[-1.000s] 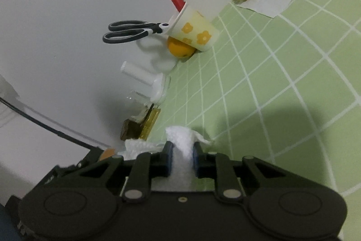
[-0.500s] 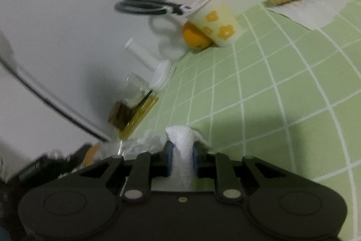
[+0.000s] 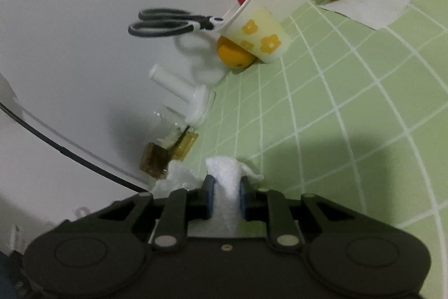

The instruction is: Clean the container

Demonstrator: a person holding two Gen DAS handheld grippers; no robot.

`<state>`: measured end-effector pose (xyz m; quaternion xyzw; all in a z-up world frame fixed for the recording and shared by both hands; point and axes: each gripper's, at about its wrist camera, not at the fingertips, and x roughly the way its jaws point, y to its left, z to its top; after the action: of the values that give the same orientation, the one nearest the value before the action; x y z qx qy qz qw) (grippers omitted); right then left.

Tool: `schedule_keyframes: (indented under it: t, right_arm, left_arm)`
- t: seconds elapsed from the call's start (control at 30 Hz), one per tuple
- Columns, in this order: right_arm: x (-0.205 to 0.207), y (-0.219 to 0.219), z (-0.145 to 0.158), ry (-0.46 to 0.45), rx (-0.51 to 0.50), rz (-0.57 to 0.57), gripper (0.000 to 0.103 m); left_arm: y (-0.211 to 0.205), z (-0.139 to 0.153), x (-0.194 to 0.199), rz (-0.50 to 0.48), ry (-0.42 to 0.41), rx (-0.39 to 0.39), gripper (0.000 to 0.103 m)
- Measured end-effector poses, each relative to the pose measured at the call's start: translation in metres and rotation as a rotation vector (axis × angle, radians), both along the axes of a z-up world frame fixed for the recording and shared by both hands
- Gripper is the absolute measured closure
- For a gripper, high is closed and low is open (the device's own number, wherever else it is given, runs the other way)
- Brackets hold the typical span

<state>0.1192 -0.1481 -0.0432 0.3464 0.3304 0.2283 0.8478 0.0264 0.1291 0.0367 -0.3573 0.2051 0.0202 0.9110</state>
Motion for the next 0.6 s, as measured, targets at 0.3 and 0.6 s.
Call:
schedule_keyframes:
  t: [0.3, 0.6]
  right_arm:
    - [-0.022, -0.003, 0.008, -0.022, -0.109, 0.112, 0.084]
    - [-0.049, -0.053, 0.01, 0.055, 0.143, 0.036, 0.084]
  left_arm:
    - [-0.015, 0.015, 0.002, -0.018, 0.001, 0.093, 0.071]
    - [-0.056, 0.041, 0.007, -0.098, -0.033, 0.327, 0.072]
